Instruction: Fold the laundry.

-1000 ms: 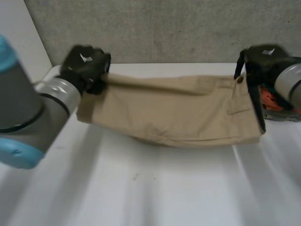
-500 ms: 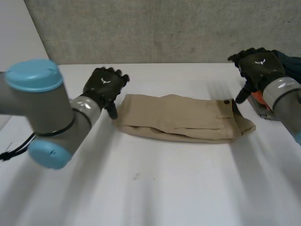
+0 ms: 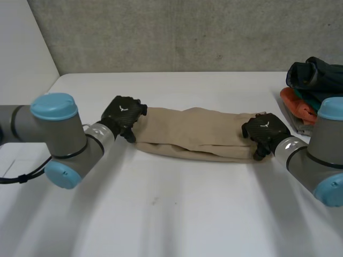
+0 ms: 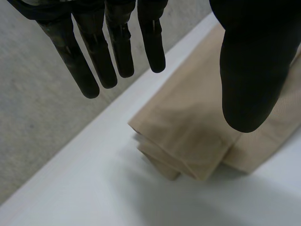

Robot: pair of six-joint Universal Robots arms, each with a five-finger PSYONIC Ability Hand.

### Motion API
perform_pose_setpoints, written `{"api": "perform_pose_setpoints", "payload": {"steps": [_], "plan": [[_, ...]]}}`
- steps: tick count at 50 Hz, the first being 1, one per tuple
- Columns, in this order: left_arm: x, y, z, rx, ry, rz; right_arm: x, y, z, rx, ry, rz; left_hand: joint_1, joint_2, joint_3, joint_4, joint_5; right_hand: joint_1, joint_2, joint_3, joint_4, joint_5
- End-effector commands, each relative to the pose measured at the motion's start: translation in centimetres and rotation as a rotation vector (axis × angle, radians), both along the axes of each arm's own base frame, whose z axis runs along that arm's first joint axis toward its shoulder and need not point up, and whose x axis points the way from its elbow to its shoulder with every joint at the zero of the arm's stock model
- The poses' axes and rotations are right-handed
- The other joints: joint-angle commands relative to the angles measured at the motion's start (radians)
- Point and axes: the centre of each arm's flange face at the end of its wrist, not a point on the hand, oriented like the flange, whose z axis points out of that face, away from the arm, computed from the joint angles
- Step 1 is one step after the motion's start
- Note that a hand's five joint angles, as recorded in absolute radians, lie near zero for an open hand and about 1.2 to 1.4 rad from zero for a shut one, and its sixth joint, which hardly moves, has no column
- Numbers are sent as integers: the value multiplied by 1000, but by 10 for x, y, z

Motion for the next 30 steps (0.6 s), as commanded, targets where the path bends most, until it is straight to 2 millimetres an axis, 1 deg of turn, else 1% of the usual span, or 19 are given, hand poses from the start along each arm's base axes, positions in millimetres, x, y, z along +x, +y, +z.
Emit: {"api": "perform_pose_setpoints", "payload": {"steps": [1,6,12,16,19,23,25,27,28,30], "plan": [[-6,-10,-14,41,-16,-3,9,-7,2,-54,-15,15,83,84,83,79,76,612,597,601,615,628],[-8,-13,-17,38,-14,-8,10,-5,5,-75,-21,16,133,133,133,129,126,612,597,601,616,628],[-15,-14,-21,32,-6,-39,10,-1,21,-103,-41,19,233,233,233,228,226,612,597,601,616,628],[-19,-17,-26,30,-2,-56,12,2,21,-102,-38,24,377,377,376,372,370,612,597,601,616,628],[-21,-18,-30,35,-4,-60,12,2,21,-104,-38,21,544,544,543,539,537,612,597,601,616,628],[-21,-18,-32,34,-7,-56,13,-1,26,-123,-38,18,866,867,866,862,859,612,597,601,616,628],[-20,-19,-29,28,-7,-47,13,-3,33,-143,-45,17,884,885,884,880,877,612,597,601,616,628],[-20,-20,-26,15,-9,-42,13,-4,45,-178,-52,16,884,885,884,880,877,612,597,601,616,628],[-21,-20,-18,-8,-14,-34,14,-5,62,-220,-65,15,884,885,884,880,877,612,597,601,616,628],[-19,-20,-4,-45,-21,-6,14,-6,82,-272,-79,13,884,885,884,880,877,612,597,601,616,628]]}}
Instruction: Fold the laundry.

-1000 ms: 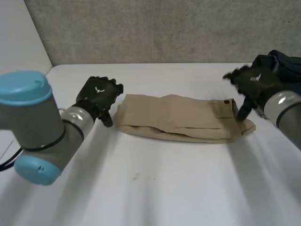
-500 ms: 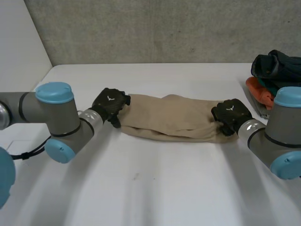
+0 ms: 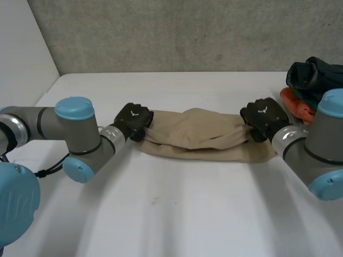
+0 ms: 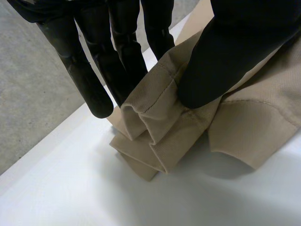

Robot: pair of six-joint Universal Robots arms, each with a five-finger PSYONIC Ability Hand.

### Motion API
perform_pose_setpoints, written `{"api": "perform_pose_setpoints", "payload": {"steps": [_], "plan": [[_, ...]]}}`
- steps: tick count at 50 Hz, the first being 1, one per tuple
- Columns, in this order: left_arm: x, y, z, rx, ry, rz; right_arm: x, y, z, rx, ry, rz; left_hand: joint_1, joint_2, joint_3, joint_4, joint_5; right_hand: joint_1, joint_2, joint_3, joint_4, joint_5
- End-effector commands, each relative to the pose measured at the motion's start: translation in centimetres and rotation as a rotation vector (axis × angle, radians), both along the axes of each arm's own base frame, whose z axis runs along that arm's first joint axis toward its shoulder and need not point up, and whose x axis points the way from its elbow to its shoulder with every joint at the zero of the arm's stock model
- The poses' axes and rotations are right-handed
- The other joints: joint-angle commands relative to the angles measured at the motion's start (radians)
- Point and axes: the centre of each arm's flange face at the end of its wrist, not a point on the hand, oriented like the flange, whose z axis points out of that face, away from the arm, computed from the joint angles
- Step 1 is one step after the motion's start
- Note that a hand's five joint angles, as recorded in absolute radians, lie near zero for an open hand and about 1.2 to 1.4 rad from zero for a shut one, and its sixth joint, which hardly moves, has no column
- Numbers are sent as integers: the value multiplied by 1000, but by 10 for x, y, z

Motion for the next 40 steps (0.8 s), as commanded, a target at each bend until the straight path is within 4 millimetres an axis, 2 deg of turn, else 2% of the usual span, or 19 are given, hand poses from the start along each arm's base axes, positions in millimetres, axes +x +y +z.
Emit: {"api": "perform_pose_setpoints", "payload": {"steps": [1,2,4,5,8,9,10,12,13,17,20,24,27,28,31,32,33,36,40], "plan": [[3,-2,37,-102,-16,65,0,-5,72,-189,-52,-10,268,235,239,231,241,350,238,214,202,254],[8,-1,66,-162,-14,109,0,-5,84,-216,-59,-14,268,235,239,231,241,350,238,214,202,254],[13,3,89,-202,-2,139,-4,-1,108,-262,-68,-34,268,235,239,231,241,350,238,214,202,254],[20,14,124,-257,21,169,-7,2,129,-292,-74,-51,268,235,239,231,241,350,238,214,202,254],[28,34,169,-335,68,176,-11,13,158,-321,-80,-57,268,235,239,231,241,350,238,214,202,254],[31,41,183,-359,83,178,-14,22,178,-343,-86,-59,268,235,239,231,241,350,238,214,202,254],[37,55,209,-414,111,182,-16,27,188,-355,-90,-60,268,235,239,231,241,350,238,214,202,254],[44,69,234,-467,140,187,-19,36,208,-381,-98,-67,268,235,239,231,241,350,238,214,202,254],[50,84,257,-519,168,191,-22,47,228,-413,-108,-68,268,235,239,231,241,350,238,214,202,254],[64,114,297,-602,215,198,-29,69,258,-448,-119,-74,268,235,239,231,241,350,238,214,202,254],[70,125,301,-579,205,204,-30,73,258,-418,-109,-73,268,235,239,231,241,350,238,214,202,254],[69,125,270,-415,115,197,-27,67,232,-285,-68,-66,268,235,239,231,241,350,238,214,202,254],[64,113,240,-315,56,193,-20,50,199,-167,-31,-59,268,235,239,231,241,350,238,214,202,254],[59,102,220,-263,24,187,-17,44,188,-136,-23,-54,268,235,239,231,241,350,238,214,202,254],[50,78,194,-225,-6,188,-11,27,168,-101,-17,-52,268,235,239,231,241,350,238,214,202,254],[50,78,194,-225,-6,188,-8,20,165,-112,-21,-55,268,235,239,231,241,350,238,214,202,254],[40,52,197,-297,31,196,-3,8,162,-149,-31,-69,268,235,239,231,241,350,238,214,202,254],[30,32,218,-434,105,199,7,-19,169,-305,-82,-135,268,235,239,231,241,350,238,214,202,254],[28,12,280,-748,280,225,16,-38,209,-614,-217,-197,268,235,239,231,241,350,238,214,202,254]]}}
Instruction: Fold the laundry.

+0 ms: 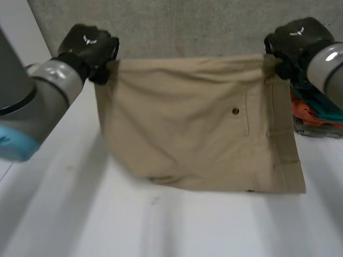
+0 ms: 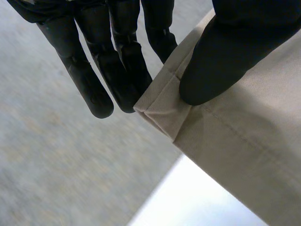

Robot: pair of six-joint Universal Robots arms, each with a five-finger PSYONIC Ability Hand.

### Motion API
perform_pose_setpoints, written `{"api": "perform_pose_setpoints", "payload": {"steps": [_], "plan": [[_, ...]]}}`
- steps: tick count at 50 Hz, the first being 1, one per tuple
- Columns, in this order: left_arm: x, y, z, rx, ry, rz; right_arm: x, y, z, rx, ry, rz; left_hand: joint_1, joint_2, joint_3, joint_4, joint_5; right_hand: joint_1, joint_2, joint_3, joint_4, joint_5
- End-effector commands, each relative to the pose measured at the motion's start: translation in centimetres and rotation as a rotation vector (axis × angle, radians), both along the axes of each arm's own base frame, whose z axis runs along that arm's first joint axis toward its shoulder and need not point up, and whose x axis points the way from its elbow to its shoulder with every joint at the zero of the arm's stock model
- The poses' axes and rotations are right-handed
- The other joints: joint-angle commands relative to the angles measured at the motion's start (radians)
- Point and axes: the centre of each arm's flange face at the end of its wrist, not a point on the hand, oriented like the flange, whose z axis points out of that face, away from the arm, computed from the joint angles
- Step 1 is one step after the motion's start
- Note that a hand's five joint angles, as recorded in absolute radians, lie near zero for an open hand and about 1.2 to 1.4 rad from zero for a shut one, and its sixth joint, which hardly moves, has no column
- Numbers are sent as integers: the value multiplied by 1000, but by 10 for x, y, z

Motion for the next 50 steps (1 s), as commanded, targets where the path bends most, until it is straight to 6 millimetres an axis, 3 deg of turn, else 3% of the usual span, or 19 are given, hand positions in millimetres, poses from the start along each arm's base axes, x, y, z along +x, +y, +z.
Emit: {"api": "perform_pose_setpoints", "payload": {"steps": [1,2,5,7,9,13,17,18,22,24,25,29,33,36,39,43,50], "plan": [[-14,-43,88,-518,221,10,21,-45,62,-564,-229,-108,263,202,207,197,214,318,220,209,199,210],[-12,-42,108,-643,276,19,21,-45,72,-627,-258,-112,263,202,207,197,214,318,220,209,199,210],[-9,-33,139,-810,359,22,25,-41,97,-794,-332,-96,263,202,207,197,214,318,220,209,199,210],[-10,-24,144,-821,377,23,29,-36,105,-816,-348,-84,263,202,207,197,214,318,220,209,199,210],[-10,-24,138,-786,365,26,33,-33,105,-807,-347,-72,263,202,207,197,214,318,220,209,199,210],[-9,-18,109,-656,311,24,42,-29,85,-710,-305,-32,263,202,207,197,214,318,220,209,199,210],[-1,-5,81,-546,259,35,45,-31,47,-570,-234,-6,263,202,207,197,214,318,220,209,199,210],[0,-3,72,-519,245,35,44,-32,28,-514,-207,0,263,202,207,197,214,318,220,209,199,210],[6,14,6,-326,154,34,45,-31,-21,-381,-145,30,263,202,207,197,214,318,220,209,199,210],[8,23,-14,-265,126,32,46,-29,-43,-322,-119,49,263,202,207,197,214,318,220,209,199,210],[10,28,-24,-233,112,30,47,-28,-66,-260,-94,66,263,202,207,197,214,318,220,209,199,210],[18,58,-83,-35,18,15,44,-17,-122,-95,-22,91,263,202,207,197,214,318,220,209,199,210],[24,83,-113,104,-70,10,37,3,-154,43,33,95,263,202,207,197,214,318,220,209,199,210],[29,99,-123,191,-134,19,31,20,-170,149,66,106,263,202,207,197,214,318,220,209,199,210],[38,120,-123,290,-215,52,25,37,-163,188,97,112,263,202,207,197,214,318,220,209,199,210],[54,144,-114,397,-297,91,9,75,-131,216,213,124,263,202,207,197,214,318,220,209,199,210],[74,192,-83,472,-352,60,-18,131,-111,356,396,153,263,202,207,197,214,318,220,209,199,210]]}}
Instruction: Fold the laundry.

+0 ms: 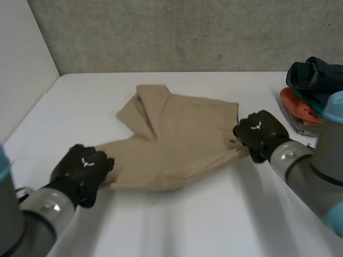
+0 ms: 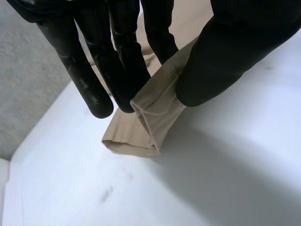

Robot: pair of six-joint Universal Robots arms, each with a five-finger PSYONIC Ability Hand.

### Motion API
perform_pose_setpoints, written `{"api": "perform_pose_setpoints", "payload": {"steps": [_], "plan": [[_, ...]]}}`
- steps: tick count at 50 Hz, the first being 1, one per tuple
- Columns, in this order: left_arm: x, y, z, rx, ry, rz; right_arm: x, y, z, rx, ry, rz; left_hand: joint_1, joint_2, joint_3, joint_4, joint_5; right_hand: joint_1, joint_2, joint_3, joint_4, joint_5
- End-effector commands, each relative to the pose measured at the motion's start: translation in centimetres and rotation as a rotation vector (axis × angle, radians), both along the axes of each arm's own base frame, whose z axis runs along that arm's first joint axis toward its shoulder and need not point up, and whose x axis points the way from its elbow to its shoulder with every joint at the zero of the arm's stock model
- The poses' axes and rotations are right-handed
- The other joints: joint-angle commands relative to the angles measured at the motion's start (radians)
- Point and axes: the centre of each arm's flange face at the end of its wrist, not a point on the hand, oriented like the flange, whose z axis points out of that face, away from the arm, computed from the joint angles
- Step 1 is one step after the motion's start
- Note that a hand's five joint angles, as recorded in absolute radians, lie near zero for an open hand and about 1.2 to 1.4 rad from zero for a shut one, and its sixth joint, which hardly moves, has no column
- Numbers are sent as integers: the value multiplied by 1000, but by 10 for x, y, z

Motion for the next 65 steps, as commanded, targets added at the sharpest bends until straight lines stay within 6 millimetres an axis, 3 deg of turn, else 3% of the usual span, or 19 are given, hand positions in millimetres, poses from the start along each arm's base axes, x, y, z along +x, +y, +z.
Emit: {"api": "perform_pose_setpoints", "payload": {"steps": [1,5,8,9,11,15,16,18,22,27,30,38,41,42,45,50,57,65], "plan": [[21,53,31,100,-59,-41,-29,60,22,142,207,42,262,199,203,197,205,298,220,206,198,206],[17,78,27,187,-82,-146,-42,82,16,237,286,62,262,199,203,197,205,298,220,206,198,206],[13,80,28,175,-73,-181,-43,82,11,240,282,66,262,199,203,197,205,298,220,206,198,206],[8,73,30,133,-46,-179,-43,81,10,232,277,63,-322,-385,-381,-387,-378,298,220,206,198,206],[0,59,32,57,-6,-172,-40,77,6,197,260,60,-941,-1004,-1001,-1006,-998,298,220,206,198,206],[-13,19,42,-112,82,-135,-37,74,-2,157,246,60,-906,-969,-966,-971,-963,298,220,206,198,206],[-15,-2,43,-164,106,-100,-36,72,-5,147,241,58,-880,-943,-939,-945,-936,298,220,206,198,206],[-17,-22,44,-209,127,-75,-36,70,-7,143,230,55,-865,-928,-924,-930,-922,298,220,206,198,206],[-31,-63,31,-247,164,-112,-35,68,-7,149,180,30,-742,-805,-801,-807,-798,298,220,206,198,206],[-57,-109,-5,-191,185,-239,-35,64,-15,186,155,8,-627,-691,-687,-693,-684,298,220,206,198,206],[-60,-138,-24,-161,183,-241,-35,62,-17,182,153,4,-551,-615,-611,-616,-608,298,220,206,198,206],[-68,-182,-69,-121,142,-231,-35,59,-18,161,145,-3,-399,-462,-458,-464,-455,298,220,206,198,206],[-70,-189,-77,-124,115,-234,-35,59,-19,159,144,-3,-202,-265,-261,-267,-259,298,220,206,198,206],[-69,-191,-81,-122,96,-234,-35,58,-19,157,143,-3,25,-38,-34,-40,-31,298,220,206,198,206],[-68,-191,-84,-123,69,-234,-35,58,-19,153,142,-4,248,184,188,182,191,298,220,206,198,206],[-62,-182,-90,-88,17,-175,-34,55,-16,132,132,-4,262,199,203,197,205,298,220,206,198,206],[-42,-174,-68,-116,-50,-3,-32,51,-13,106,122,-3,262,199,203,197,205,298,220,206,198,206],[-32,-163,-62,-113,-81,57,-31,52,-13,105,121,3,262,199,203,197,205,298,220,206,198,206]]}}
